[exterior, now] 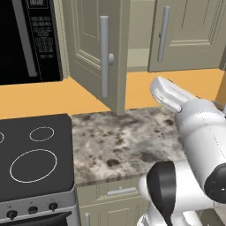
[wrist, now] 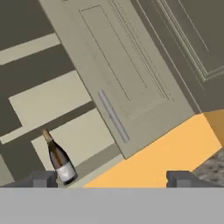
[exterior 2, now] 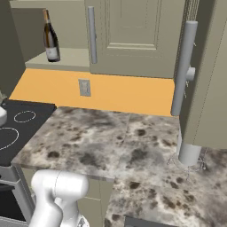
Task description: Open the cabinet directly in front. Then move the wine and the cup to the dining counter with the jar on it.
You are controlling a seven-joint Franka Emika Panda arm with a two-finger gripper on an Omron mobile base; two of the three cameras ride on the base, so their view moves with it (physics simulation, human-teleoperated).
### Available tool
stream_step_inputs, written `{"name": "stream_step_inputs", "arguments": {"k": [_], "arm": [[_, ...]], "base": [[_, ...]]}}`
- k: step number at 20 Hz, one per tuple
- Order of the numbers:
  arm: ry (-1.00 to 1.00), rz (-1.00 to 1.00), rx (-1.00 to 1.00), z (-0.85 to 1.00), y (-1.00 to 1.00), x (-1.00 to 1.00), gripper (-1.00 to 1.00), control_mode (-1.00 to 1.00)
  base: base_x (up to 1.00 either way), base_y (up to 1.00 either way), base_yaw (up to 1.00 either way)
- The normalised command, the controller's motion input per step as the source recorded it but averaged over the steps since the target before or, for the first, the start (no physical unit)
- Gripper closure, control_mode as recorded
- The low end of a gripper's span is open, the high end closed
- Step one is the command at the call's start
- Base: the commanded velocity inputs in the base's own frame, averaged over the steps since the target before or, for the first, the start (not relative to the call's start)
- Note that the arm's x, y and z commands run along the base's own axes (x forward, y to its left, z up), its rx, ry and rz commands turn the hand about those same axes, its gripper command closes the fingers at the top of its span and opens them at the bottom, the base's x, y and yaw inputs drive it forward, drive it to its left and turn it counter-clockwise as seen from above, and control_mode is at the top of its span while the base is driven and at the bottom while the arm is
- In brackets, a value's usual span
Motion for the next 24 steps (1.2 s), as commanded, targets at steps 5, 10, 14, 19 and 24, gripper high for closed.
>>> {"name": "stream_step_inputs", "arguments": {"k": [5,10,14,19,24], "arm": [[0.16,0.5,0.22,-0.01,-0.19,0.29,-1.0,-1.0],[0.12,0.48,0.16,-0.07,0.0,0.5,-1.0,-1.0],[0.19,0.5,0.19,-0.19,0.0,0.54,-1.0,-1.0],[0.12,0.51,0.09,-0.36,0.31,0.6,-1.0,-1.0],[0.0,0.42,0.0,-0.56,0.98,0.66,-1.0,-1.0]], "base": [[0.0,0.0,0.0],[0.0,0.0,0.0],[0.0,0.0,0.0],[0.0,0.0,0.0],[0.0,0.0,0.0]]}}
